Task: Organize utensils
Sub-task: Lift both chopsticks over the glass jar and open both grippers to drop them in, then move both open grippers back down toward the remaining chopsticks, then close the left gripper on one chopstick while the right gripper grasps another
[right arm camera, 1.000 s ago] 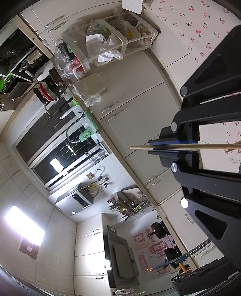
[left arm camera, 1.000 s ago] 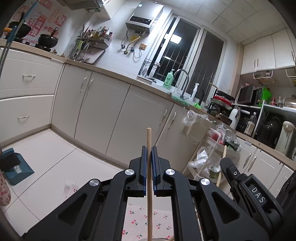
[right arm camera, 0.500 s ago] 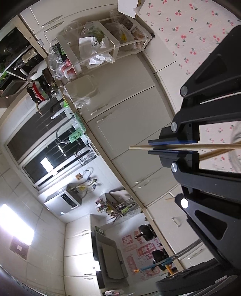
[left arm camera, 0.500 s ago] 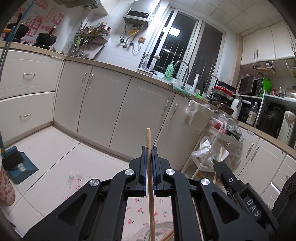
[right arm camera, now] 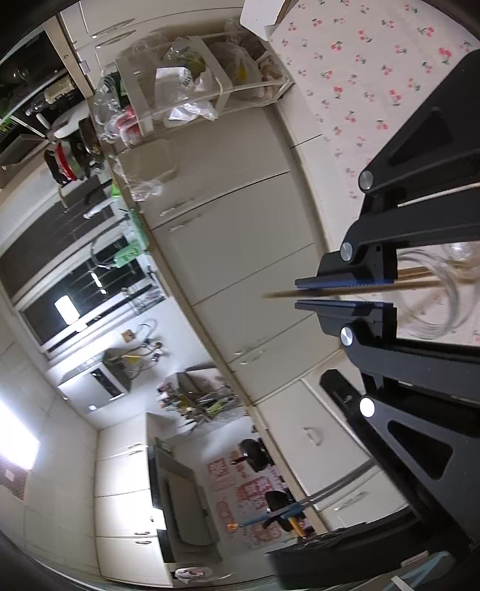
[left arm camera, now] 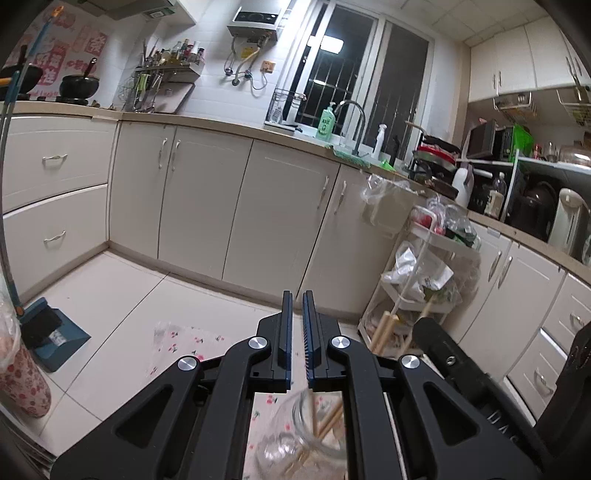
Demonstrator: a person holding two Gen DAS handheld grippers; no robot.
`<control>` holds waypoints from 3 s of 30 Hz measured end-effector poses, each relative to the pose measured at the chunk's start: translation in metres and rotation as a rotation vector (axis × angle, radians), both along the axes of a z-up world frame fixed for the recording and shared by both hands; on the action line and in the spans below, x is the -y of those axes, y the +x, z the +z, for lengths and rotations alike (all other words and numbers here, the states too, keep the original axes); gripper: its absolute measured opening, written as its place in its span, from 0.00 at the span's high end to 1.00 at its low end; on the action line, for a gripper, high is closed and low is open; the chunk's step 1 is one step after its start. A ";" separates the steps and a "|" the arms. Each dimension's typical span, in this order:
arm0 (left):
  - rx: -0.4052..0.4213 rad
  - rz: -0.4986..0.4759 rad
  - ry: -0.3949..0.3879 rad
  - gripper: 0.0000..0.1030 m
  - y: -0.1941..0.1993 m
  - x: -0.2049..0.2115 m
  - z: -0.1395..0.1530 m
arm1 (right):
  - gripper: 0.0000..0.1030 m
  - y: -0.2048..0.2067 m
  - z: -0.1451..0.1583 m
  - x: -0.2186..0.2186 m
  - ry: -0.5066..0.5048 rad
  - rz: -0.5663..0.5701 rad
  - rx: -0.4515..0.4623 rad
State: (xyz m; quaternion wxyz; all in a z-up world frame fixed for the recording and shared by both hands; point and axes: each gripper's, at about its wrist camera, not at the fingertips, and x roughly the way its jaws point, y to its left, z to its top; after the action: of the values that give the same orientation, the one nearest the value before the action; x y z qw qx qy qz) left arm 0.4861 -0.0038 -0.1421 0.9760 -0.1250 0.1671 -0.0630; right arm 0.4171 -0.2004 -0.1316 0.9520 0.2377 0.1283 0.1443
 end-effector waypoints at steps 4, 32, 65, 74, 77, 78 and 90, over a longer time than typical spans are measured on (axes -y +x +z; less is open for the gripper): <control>-0.042 -0.010 0.014 0.90 -0.015 -0.003 -0.003 | 0.75 -0.012 -0.004 0.005 -0.007 0.009 -0.043; -0.580 -0.221 0.310 0.55 -0.059 0.073 -0.117 | 0.66 -0.095 -0.087 0.065 -0.337 0.012 -0.540; -0.606 -0.208 0.317 0.83 -0.049 0.067 -0.124 | 0.83 -0.042 -0.108 0.033 -0.528 0.100 -0.625; -0.646 -0.279 0.205 0.95 -0.039 0.057 -0.124 | 0.86 -0.030 -0.108 0.026 -0.557 0.144 -0.639; -0.672 -0.302 0.136 0.95 -0.035 0.046 -0.125 | 0.94 -0.031 -0.107 0.031 -0.528 0.164 -0.650; -0.674 -0.303 0.133 0.95 -0.035 0.045 -0.125 | 0.94 -0.033 -0.107 0.032 -0.527 0.172 -0.651; -0.683 -0.308 0.298 0.95 -0.032 0.063 -0.125 | 0.94 -0.031 -0.109 0.027 -0.582 0.192 -0.638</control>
State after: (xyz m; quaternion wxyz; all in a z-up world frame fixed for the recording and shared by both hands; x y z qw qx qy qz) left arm 0.4537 -0.0664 -0.2667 0.8507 0.0307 0.5061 -0.1386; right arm 0.3864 -0.2277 -0.2403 0.8742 -0.0205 0.4727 0.1093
